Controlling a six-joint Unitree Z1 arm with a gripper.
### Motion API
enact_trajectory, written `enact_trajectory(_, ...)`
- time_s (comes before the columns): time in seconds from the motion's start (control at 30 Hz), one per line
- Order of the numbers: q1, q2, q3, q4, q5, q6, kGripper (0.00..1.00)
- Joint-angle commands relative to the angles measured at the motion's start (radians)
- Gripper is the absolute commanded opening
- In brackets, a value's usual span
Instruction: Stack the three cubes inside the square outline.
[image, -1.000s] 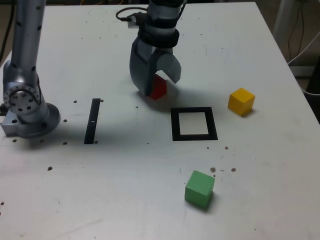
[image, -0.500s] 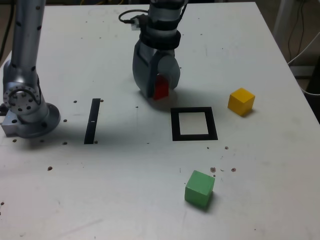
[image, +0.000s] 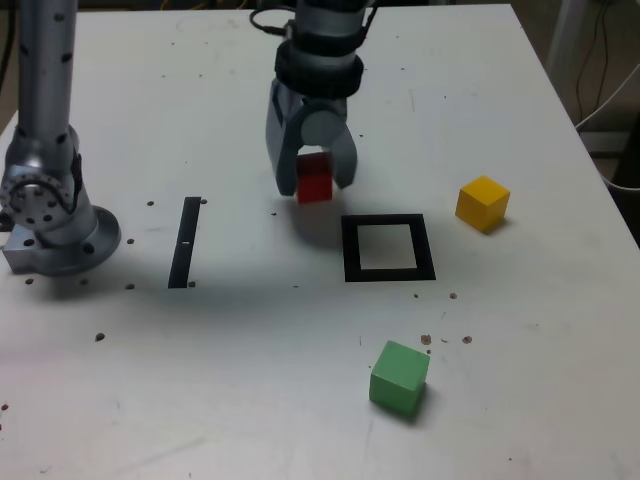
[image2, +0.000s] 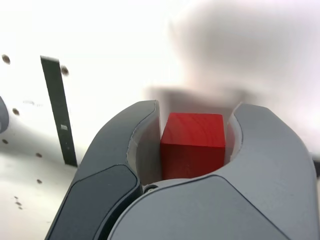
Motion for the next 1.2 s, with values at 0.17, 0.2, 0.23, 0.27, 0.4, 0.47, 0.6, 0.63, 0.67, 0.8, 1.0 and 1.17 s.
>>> enact_trajectory(0.17,-0.156,0.043,-0.128,0.074,0.017,-0.073,0.29)
enact_trajectory(0.2,-0.165,0.055,-0.137,0.079,0.018,-0.076,0.29)
enact_trajectory(0.23,-0.171,0.067,-0.143,0.081,0.017,-0.078,0.29)
enact_trajectory(0.27,-0.175,0.077,-0.147,0.081,0.015,-0.079,0.29)
enact_trajectory(0.4,-0.183,0.099,-0.156,0.076,0.006,-0.08,0.29)
enact_trajectory(0.47,-0.187,0.102,-0.158,0.069,0.001,-0.08,0.29)
enact_trajectory(0.6,-0.204,0.107,-0.162,0.049,-0.008,-0.084,0.29)
enact_trajectory(0.63,-0.211,0.108,-0.165,0.044,-0.009,-0.085,0.29)
enact_trajectory(0.67,-0.219,0.11,-0.17,0.039,-0.009,-0.087,0.29)
enact_trajectory(0.8,-0.242,0.119,-0.19,0.023,0.005,-0.091,0.29)
enact_trajectory(1.0,-0.243,0.133,-0.197,0.016,0.034,-0.08,0.29)
enact_trajectory(1.17,-0.235,0.167,-0.2,0.013,0.035,-0.066,0.29)
